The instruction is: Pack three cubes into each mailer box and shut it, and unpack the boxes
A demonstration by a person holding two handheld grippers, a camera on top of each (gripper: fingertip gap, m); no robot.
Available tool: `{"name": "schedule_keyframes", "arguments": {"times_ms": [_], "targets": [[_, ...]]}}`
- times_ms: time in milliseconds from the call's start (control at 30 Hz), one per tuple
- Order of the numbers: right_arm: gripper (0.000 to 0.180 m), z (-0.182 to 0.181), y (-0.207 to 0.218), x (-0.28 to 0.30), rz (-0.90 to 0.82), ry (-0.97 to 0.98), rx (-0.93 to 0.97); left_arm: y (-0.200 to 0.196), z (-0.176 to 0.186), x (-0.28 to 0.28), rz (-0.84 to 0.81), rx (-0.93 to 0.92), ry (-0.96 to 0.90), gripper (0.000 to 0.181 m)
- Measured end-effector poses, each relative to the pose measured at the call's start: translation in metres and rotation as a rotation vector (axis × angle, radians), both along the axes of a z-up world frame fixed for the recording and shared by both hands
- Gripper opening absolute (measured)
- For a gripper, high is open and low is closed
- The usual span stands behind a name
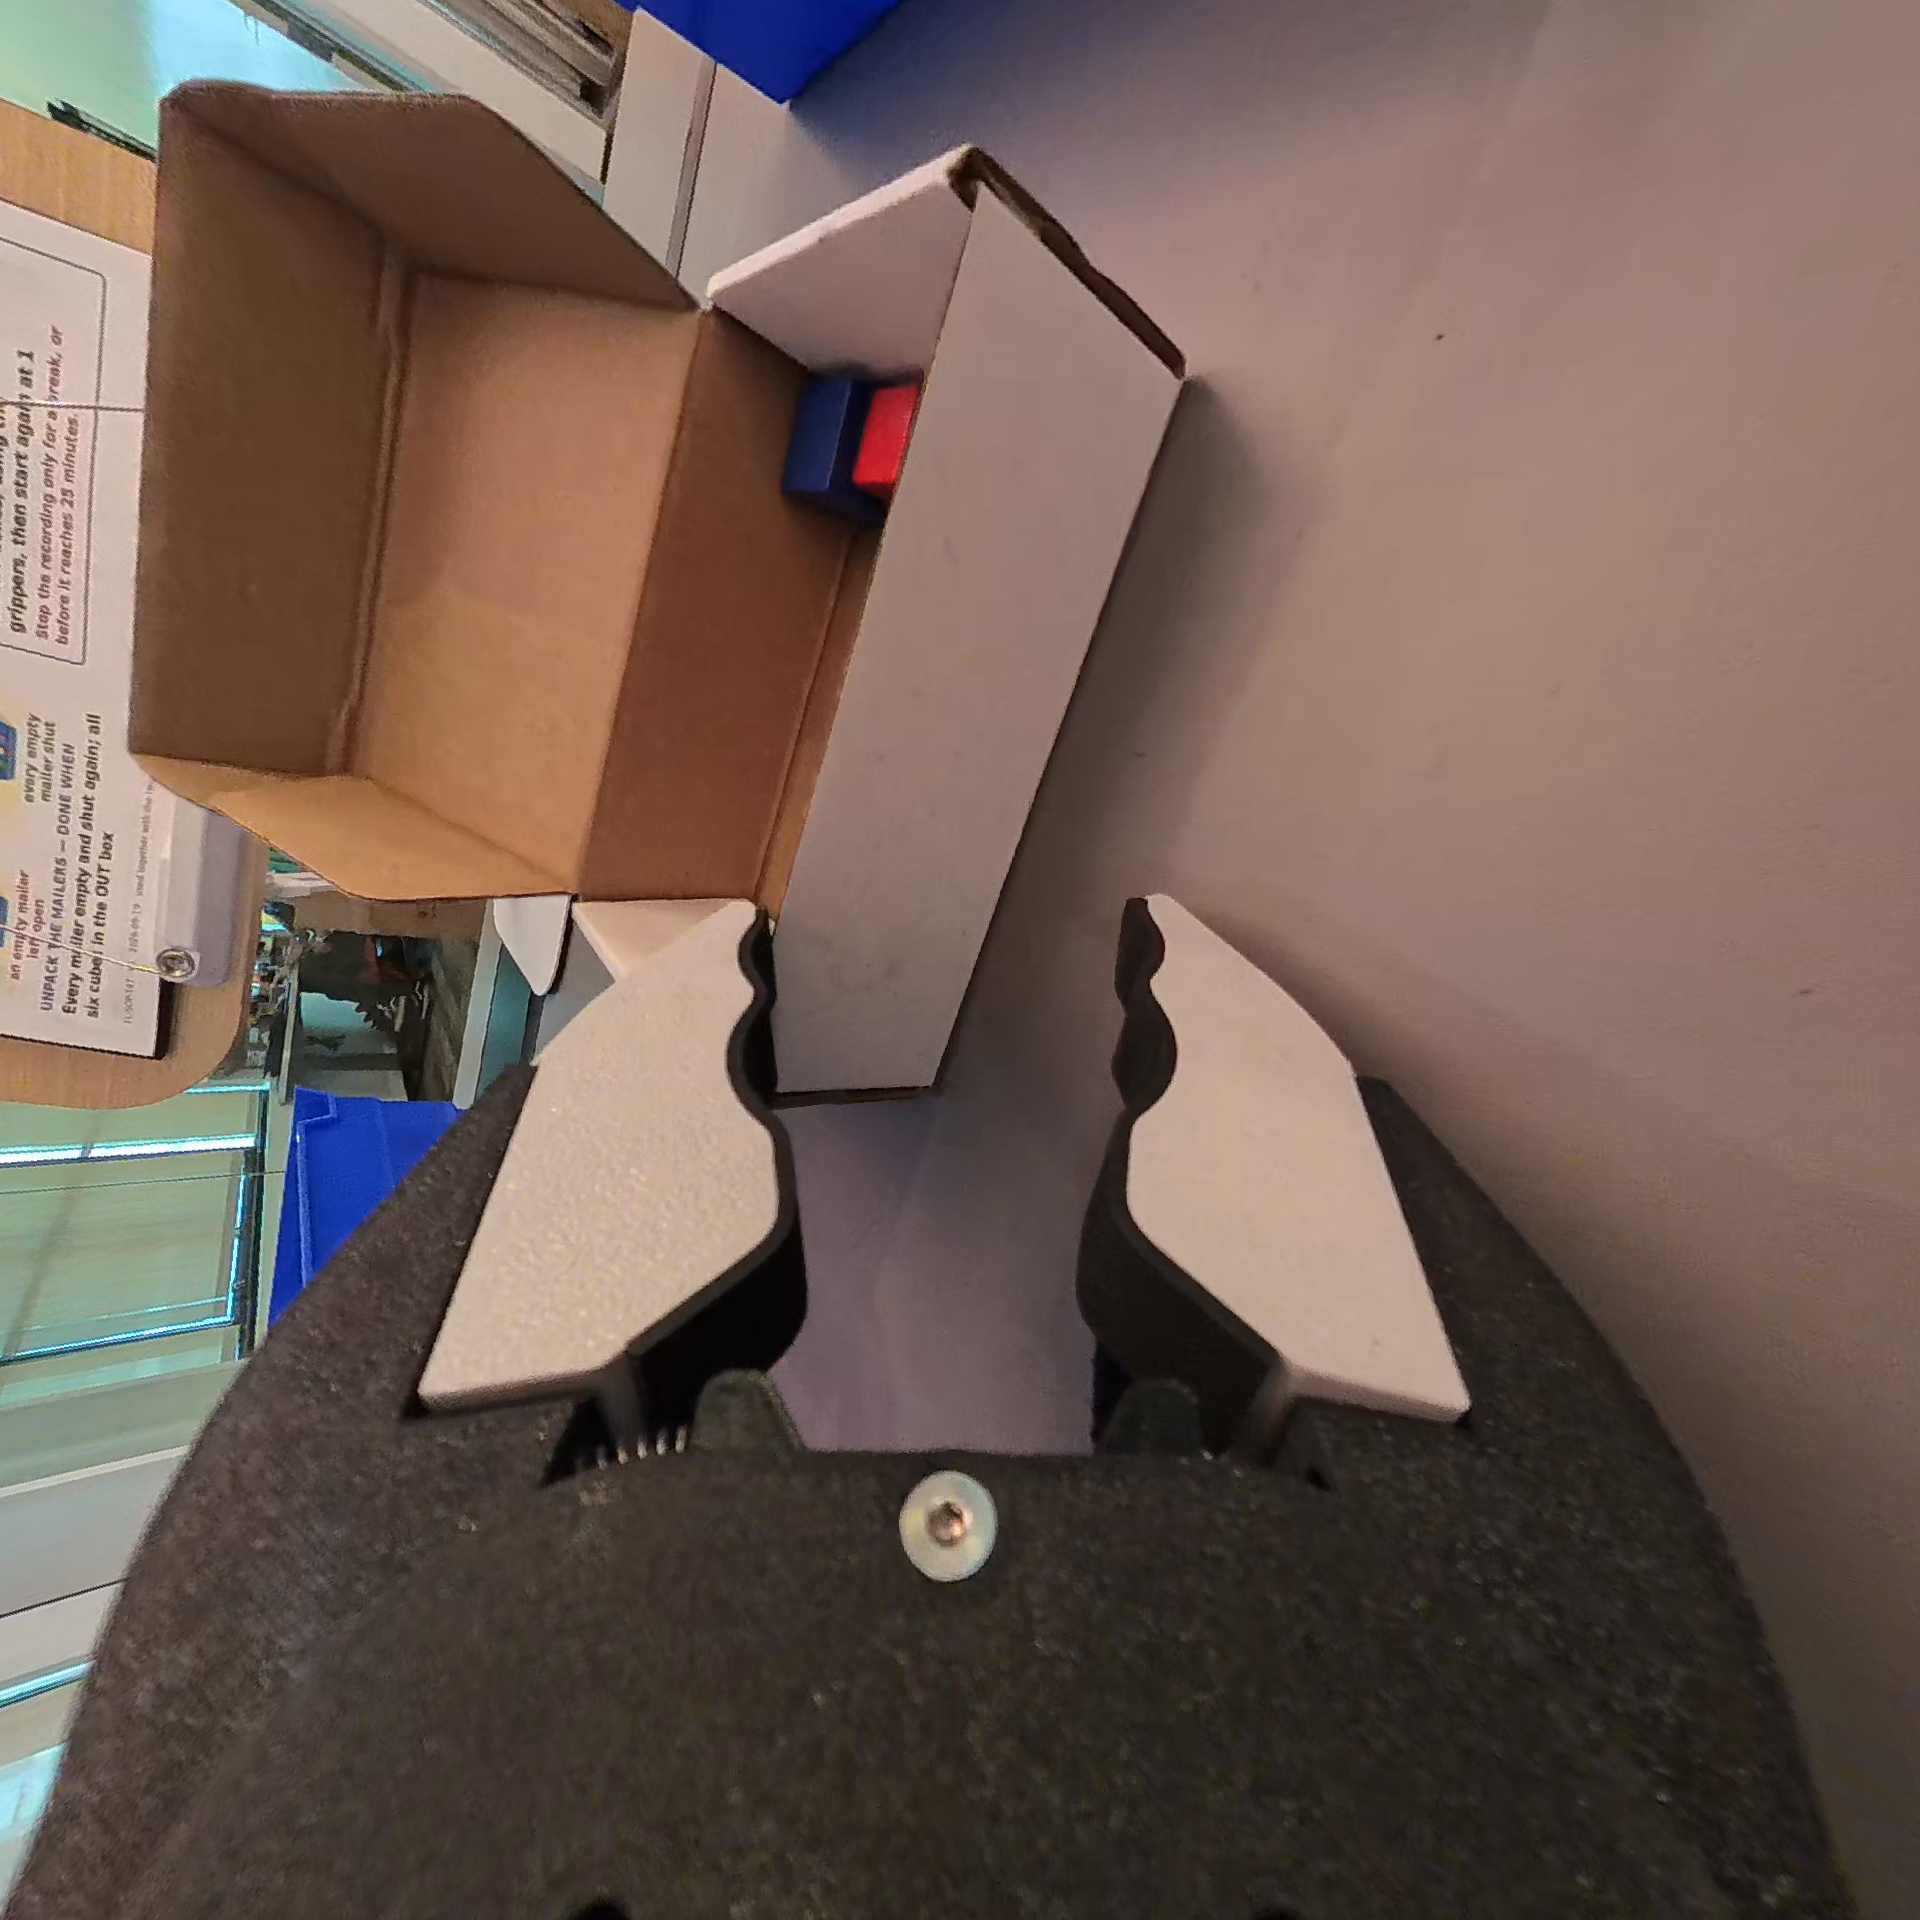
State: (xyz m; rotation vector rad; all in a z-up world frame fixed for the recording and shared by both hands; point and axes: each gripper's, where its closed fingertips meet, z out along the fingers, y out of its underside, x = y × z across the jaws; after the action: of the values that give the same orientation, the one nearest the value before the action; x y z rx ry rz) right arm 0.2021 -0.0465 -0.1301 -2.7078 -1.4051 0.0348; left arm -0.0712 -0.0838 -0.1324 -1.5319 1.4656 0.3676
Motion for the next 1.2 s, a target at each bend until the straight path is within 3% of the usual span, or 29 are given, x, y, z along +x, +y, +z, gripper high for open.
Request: {"name": "schedule_keyframes", "arguments": {"times_ms": [567, 700, 833, 933, 1033, 1100, 1200], "targets": [[0.048, -0.009, -0.004, -0.002, -0.054, -0.017, -0.038, 0.003, 0.000, -0.003, 0.018, 0.002, 0.006, 0.064], [0.049, 0.019, 0.001, -0.006, -0.054, 0.026, 0.075, 0.004, 0.000, -0.003, 0.020, 0.002, 0.008, 0.064], [0.049, 0.080, 0.016, -0.021, -0.031, 0.026, 0.364, 0.004, 0.000, -0.003, 0.019, 0.006, 0.011, 0.063], [0.048, 0.127, 0.026, -0.058, 0.041, 0.050, 0.573, 0.003, 0.000, -0.003, 0.017, 0.013, 0.017, 0.062], [0.045, 0.141, 0.020, -0.131, 0.242, 0.204, 0.628, 0.003, 0.000, -0.002, 0.015, 0.020, 0.023, 0.062], [0.040, 0.129, 0.022, -0.169, 0.256, 0.255, 0.565, 0.003, 0.000, -0.002, 0.013, 0.025, 0.027, 0.061], [0.039, 0.087, 0.032, -0.198, 0.106, 0.202, 0.393, 0.002, 0.000, -0.002, 0.011, 0.031, 0.035, 0.061]]}}
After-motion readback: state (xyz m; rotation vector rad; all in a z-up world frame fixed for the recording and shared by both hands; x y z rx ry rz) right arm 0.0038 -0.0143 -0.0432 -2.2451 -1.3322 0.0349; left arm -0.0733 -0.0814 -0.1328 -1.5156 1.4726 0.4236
